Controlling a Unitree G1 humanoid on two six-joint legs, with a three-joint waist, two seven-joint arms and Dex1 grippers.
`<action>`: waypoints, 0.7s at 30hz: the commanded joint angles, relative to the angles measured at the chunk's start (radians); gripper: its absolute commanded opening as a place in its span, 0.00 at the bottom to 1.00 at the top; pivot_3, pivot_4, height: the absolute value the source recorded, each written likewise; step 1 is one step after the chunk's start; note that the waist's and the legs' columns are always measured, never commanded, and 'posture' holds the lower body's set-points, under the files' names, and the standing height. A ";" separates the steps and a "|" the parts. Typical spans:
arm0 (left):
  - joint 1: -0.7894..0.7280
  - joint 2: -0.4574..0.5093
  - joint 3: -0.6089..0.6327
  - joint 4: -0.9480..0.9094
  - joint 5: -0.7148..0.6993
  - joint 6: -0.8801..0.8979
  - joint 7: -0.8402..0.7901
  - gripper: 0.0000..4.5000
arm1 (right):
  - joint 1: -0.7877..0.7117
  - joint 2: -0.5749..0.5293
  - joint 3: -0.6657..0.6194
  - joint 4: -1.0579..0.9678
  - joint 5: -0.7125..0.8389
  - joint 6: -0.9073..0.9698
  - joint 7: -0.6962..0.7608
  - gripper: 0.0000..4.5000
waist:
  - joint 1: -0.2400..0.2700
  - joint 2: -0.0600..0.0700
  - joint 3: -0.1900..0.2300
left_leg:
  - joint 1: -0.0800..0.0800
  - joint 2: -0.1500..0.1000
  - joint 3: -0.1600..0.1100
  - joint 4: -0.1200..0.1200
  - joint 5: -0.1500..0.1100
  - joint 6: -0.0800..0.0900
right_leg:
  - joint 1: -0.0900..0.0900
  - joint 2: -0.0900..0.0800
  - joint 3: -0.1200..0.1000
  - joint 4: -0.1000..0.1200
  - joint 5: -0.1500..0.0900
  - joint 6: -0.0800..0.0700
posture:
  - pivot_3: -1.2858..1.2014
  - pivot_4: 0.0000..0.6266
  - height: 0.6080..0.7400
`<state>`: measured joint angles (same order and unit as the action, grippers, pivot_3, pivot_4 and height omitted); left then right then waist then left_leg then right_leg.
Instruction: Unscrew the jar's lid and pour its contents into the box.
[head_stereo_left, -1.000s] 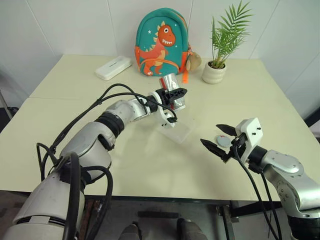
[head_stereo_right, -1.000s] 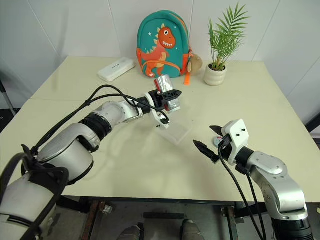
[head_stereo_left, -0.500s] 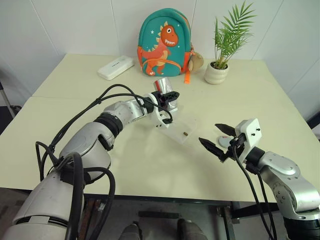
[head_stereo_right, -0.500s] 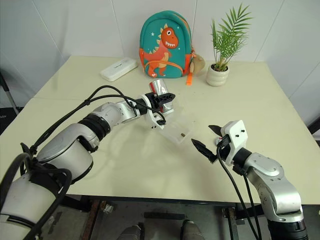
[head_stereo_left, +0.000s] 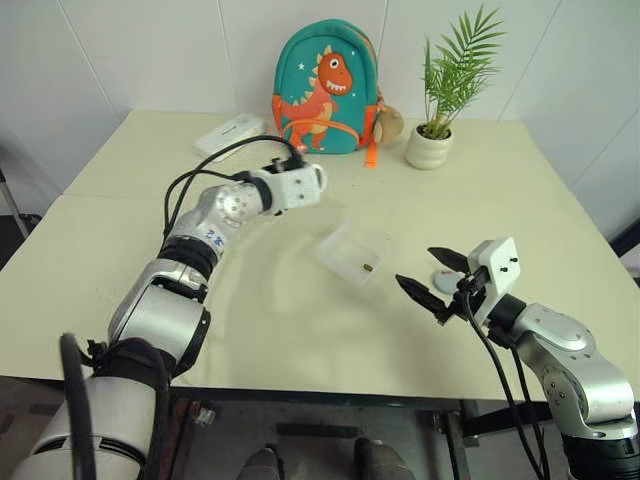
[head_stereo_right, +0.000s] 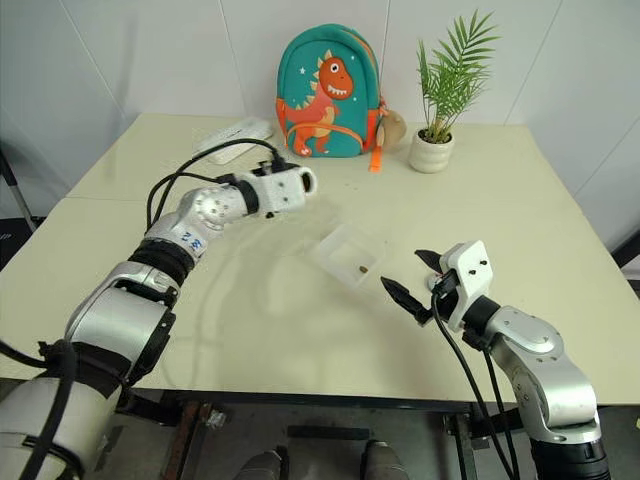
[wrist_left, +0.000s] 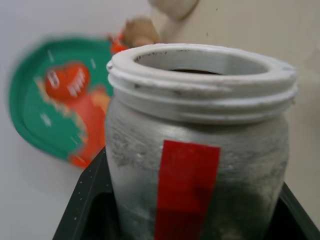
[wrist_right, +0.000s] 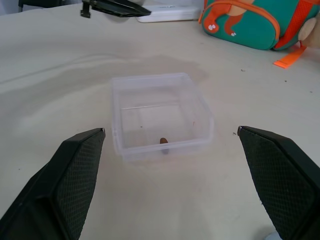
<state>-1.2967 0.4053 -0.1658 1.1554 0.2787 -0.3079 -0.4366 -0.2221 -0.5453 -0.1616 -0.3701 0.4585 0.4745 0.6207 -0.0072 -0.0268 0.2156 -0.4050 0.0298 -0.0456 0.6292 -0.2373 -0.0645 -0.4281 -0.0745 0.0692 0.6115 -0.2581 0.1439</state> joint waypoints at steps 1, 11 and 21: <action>0.010 0.014 0.209 -0.063 -0.249 0.256 -0.117 0.44 | -0.024 -0.014 -0.006 0.016 -0.010 -0.048 0.022 0.99 | -0.001 0.000 0.000 | 0.000 0.000 0.000 0.001 0.000 0.000 | 0.000 0.000 0.000 0.001 0.000 0.000 | 0.52 0.24 1.00; 0.387 0.102 0.508 -0.382 -0.473 0.437 0.020 0.44 | -0.110 -0.023 0.039 0.159 -0.064 -0.148 0.099 0.99 | -0.029 0.000 0.000 | 0.005 0.000 -0.001 0.001 0.002 -0.001 | 0.000 0.000 0.002 0.009 0.000 -0.001 | 0.52 0.24 1.00; 0.599 0.139 0.599 -0.404 -0.517 0.307 0.094 0.44 | -0.166 -0.010 0.069 0.241 -0.070 -0.200 0.153 0.99 | -0.022 -0.001 -0.001 | 0.016 0.000 0.000 0.001 0.005 -0.002 | 0.010 0.001 0.003 0.008 0.003 -0.004 | 0.52 0.24 1.00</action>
<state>-0.7003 0.5278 0.4184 0.7853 -0.2201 0.0171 -0.3506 -0.3690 -0.5547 -0.0828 -0.1193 0.3819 0.3054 0.7579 -0.0297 -0.0283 0.2146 -0.3865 0.0301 -0.0461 0.6293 -0.2327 -0.0663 -0.4142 -0.0739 0.0714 0.6179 -0.2555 0.1397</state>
